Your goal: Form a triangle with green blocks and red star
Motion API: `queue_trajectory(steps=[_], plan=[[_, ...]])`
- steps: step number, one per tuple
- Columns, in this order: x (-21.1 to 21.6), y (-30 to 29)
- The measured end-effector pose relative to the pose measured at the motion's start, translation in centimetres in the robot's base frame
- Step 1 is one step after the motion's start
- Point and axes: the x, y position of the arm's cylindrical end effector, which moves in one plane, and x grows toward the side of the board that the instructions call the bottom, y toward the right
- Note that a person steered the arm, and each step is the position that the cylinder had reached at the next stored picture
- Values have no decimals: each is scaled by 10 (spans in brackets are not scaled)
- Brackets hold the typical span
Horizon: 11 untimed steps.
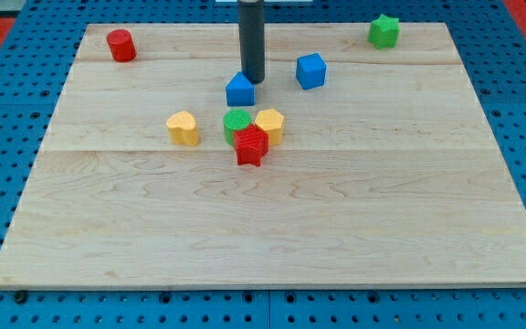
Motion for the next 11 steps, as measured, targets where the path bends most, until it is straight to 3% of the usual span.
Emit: queue_trajectory(steps=[1,3,4,5,6,7,8,9,10,11], plan=[[17,6],[-12,203],[-65,163],[-48,77],[-1,23],[13,22],[-3,29],[-7,112],[-40,226],[-113,285]])
